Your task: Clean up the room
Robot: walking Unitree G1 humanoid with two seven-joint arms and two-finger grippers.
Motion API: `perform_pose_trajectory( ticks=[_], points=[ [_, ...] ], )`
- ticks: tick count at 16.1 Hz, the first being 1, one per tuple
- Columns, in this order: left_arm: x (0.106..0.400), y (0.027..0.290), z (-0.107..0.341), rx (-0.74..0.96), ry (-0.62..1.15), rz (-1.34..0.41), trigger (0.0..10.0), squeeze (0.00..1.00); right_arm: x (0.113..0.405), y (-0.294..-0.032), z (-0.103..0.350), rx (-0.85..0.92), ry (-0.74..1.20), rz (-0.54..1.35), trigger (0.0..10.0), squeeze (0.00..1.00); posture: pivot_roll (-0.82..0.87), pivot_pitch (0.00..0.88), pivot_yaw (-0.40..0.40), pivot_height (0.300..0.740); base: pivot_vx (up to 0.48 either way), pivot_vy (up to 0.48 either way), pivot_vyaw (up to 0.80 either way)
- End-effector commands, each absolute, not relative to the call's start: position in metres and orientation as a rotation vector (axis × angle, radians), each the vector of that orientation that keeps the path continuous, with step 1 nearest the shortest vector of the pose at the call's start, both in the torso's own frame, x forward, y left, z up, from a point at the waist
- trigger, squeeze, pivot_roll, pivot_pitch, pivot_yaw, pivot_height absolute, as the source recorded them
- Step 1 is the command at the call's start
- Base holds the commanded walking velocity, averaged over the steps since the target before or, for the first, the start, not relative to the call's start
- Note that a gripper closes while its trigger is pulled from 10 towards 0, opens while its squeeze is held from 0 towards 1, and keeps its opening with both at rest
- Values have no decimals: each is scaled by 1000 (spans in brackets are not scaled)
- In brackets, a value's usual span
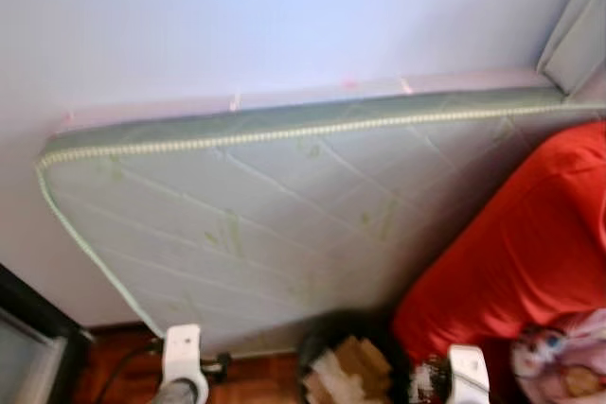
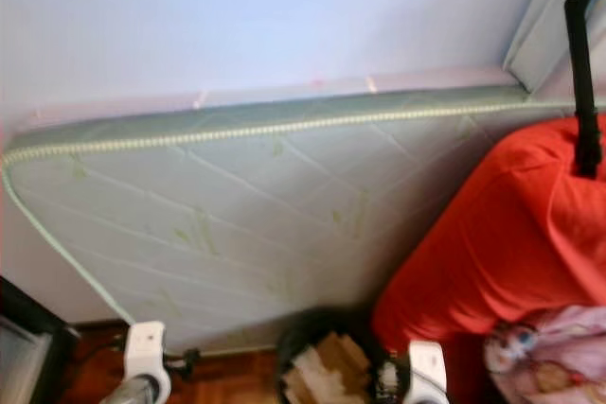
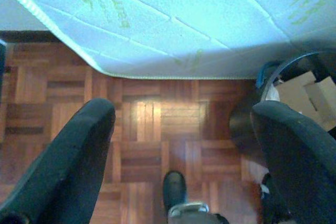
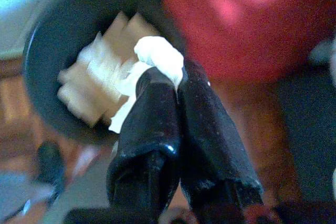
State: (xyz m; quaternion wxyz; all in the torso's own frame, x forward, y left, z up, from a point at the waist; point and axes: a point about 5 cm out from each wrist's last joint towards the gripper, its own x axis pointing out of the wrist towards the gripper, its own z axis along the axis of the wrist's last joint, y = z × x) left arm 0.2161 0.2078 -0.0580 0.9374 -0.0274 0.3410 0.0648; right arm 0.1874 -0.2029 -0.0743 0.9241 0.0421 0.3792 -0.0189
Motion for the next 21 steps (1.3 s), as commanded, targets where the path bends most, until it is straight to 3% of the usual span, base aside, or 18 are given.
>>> perform_pose_trajectory(
  ticks=[1, 8, 9, 11, 15, 18, 19, 20, 21],
  points=[
    [205, 213, -61, -53, 681, 138, 10000, 0, 180, -196, -77, 133, 762, -26, 10000, 0, -106, 64, -21, 740, 0, 0, 0],
    [193, 212, -56, -43, 512, 85, 10000, 0, 166, -193, -76, 194, 638, 51, 10000, 0, -84, 87, -47, 740, 0, 0, 0],
    [235, 207, -19, 12, 286, 52, 10000, 0, 162, -194, -77, 206, 637, 43, 10000, 0, -83, 80, -52, 740, 0, 0, 0],
    [252, 196, 13, 52, 101, 15, 10000, 0, 152, -198, -79, 244, 637, 3, 10000, 0, -80, 73, -59, 740, 0, 0, 0],
    [253, 191, 30, 60, 0, -5, 10000, 0, 141, -204, -82, 263, 636, -37, 10000, 0, -73, 58, -65, 740, 0, 0, 0],
    [238, 183, 33, 90, 11, -30, 10000, 0, 134, -209, -82, 322, 603, -80, 10000, 0, -71, 27, -70, 740, 0, 0, 0],
    [235, 180, 33, 87, 12, -26, 10000, 0, 214, -192, -33, 262, 271, 7, 10000, 0, -76, 14, -76, 740, 0, 0, 0],
    [234, 176, 32, 75, 11, -17, 10000, 0, 252, -183, 6, 240, 92, 45, 10000, 0, -76, 8, -89, 740, 0, 0, 0],
    [234, 167, 32, 67, 11, -18, 10000, 0, 260, -186, 14, 231, 73, 74, 10000, 0, -68, 3, -109, 740, 0, 0, 0]
  ],
)
